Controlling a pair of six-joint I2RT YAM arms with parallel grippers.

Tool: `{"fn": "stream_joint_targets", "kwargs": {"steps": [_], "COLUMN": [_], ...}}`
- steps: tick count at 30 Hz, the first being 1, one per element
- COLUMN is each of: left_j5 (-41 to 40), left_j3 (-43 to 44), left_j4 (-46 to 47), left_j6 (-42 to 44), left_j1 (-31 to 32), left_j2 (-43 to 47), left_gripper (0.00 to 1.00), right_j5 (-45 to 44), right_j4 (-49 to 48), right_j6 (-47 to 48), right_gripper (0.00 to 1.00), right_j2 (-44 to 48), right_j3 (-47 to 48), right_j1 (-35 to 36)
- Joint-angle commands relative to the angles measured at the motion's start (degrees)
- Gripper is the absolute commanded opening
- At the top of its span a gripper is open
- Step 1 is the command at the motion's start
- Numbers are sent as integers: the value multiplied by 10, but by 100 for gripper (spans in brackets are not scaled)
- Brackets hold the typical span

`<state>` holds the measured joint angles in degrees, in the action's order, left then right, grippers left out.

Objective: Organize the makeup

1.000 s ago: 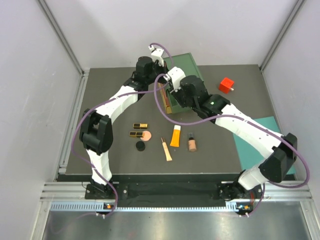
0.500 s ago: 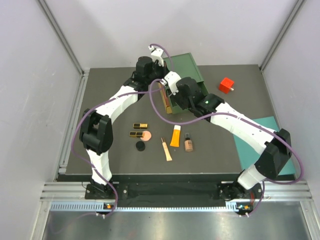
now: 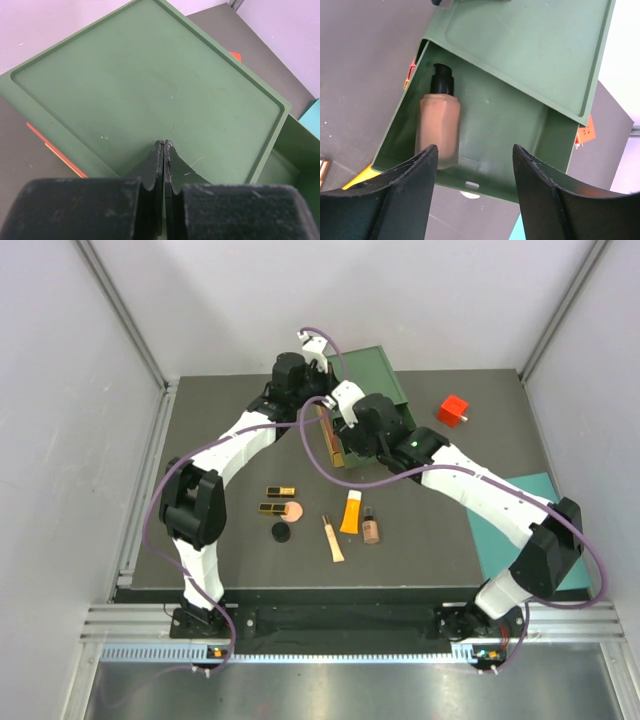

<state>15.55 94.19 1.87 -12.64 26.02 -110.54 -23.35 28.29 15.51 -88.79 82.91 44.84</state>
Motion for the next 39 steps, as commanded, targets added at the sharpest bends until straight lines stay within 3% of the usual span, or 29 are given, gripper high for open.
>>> {"fn": "stream_joint_targets", "kwargs": {"steps": [1,8,20,33,39], "left_j5": [-11,-14,-13,-10,-8], "left_j3": [-11,-4,-1,-6,-6], "left_j4": [-112,-117,-121,-122,-122], "left_j6": [16,17,17,17,17], "left_j1": [-1,-2,-2,-1,-2], "left_j2": [-35,-39,-46,-48,-49], "left_gripper": [0,0,0,0,0], "right_j5": [-29,34,197,228,188], "right_j4": [-27,-7,33,-1,8], "right_j6": [-23,-114,-261,-305,-315], "right_gripper": [61,66,63,60,57], "right_j2": [38,108,192,127,79], "right_j3": [24,3,-181,-295,-310], "right_j1": [-7,-6,-2,6,17]}}
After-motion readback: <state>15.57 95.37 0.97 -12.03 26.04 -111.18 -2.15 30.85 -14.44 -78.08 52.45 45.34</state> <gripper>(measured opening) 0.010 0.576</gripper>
